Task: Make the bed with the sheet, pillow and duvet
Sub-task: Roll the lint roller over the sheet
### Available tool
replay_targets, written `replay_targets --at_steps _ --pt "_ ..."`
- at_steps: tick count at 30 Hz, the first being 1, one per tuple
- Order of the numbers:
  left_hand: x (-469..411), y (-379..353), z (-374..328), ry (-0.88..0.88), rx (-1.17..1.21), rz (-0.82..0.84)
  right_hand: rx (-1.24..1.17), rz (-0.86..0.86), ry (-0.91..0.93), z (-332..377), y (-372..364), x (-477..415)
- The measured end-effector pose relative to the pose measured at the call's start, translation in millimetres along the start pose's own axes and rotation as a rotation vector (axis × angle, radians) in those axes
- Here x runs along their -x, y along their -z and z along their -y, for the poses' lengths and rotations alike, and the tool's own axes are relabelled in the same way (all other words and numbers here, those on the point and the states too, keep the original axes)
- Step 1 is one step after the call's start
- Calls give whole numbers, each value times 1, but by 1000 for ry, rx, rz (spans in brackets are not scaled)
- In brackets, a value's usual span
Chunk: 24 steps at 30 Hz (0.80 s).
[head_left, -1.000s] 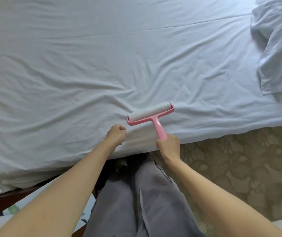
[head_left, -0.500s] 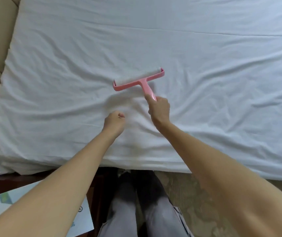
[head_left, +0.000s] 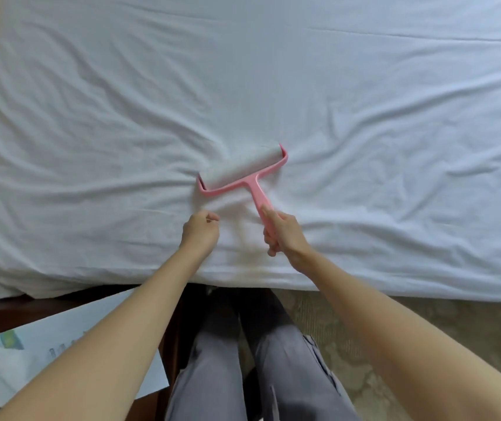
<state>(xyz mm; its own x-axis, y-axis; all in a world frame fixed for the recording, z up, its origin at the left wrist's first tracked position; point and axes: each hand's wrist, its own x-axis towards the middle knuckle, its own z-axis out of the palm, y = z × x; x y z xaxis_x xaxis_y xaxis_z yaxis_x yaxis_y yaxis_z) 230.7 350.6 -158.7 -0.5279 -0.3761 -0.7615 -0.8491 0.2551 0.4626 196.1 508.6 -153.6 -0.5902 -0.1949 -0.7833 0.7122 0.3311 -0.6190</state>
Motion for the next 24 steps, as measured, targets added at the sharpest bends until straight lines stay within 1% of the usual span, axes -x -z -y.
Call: replay_targets --at_steps 5,11,13,16,19,24 --pt "39 -19 -3 25 10 84 -24 16 -89 -11 11 44" --pt "72 -30 -21 11 27 156 -70 -91 -155 -23 21 87" --pt "79 -29 -28 19 34 165 -58 -120 -149 -25 27 99" --pt "88 -22 -42 29 55 175 -49 -108 -118 -19 35 117" --pt "95 -11 -58 20 115 149 -111 -108 -83 -1 41 126" --pt "95 11 -89 -72 254 -2 -72 -73 59 52 41 113"
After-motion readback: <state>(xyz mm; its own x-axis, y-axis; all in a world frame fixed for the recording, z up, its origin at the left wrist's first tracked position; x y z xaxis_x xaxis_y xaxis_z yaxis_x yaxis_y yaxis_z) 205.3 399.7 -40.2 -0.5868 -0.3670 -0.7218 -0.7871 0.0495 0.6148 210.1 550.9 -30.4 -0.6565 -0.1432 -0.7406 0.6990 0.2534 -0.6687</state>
